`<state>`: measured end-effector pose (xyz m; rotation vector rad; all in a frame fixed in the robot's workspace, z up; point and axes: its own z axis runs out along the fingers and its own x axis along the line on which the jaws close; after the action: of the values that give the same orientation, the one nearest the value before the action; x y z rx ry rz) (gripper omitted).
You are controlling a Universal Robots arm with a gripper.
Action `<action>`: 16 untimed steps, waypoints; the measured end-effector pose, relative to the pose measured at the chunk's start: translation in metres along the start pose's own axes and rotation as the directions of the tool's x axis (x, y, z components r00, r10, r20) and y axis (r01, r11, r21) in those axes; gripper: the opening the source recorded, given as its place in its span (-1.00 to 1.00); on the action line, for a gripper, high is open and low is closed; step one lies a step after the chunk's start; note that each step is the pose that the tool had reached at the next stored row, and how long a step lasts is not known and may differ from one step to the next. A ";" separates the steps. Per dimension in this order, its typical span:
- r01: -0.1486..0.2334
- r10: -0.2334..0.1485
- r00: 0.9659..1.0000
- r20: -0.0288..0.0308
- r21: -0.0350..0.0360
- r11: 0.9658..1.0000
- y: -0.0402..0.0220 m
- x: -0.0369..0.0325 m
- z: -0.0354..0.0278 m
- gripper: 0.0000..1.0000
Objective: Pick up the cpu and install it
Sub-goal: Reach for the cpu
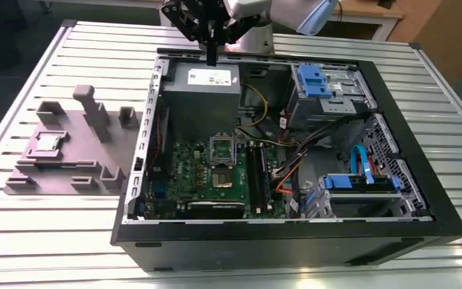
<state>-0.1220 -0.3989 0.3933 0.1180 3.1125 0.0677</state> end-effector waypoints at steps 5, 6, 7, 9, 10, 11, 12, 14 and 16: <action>0.000 0.000 1.000 0.000 0.000 1.000 0.0000 0.0003 -0.0001 -0.80; 0.000 0.000 1.000 0.000 0.000 1.000 0.0000 0.0005 -0.0001 -0.80; 0.000 0.000 1.000 0.000 0.000 1.000 -0.0001 0.0010 -0.0002 -0.80; 0.000 0.000 1.000 0.000 0.000 1.000 -0.0001 0.0016 -0.0002 -0.80; 0.000 0.000 1.000 0.000 0.000 1.000 -0.0002 0.0025 -0.0002 -0.80; 0.000 0.000 1.000 0.000 0.000 1.000 -0.0003 0.0035 -0.0002 -0.80; 0.000 0.000 1.000 0.000 0.000 1.000 -0.0002 0.0035 -0.0002 -0.80; 0.000 0.000 1.000 0.000 0.000 1.000 -0.0003 0.0035 -0.0002 -0.80; 0.000 0.000 1.000 0.000 0.000 1.000 -0.0004 0.0059 -0.0003 -0.80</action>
<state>-0.1279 -0.3989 0.3934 0.1180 3.1125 0.0676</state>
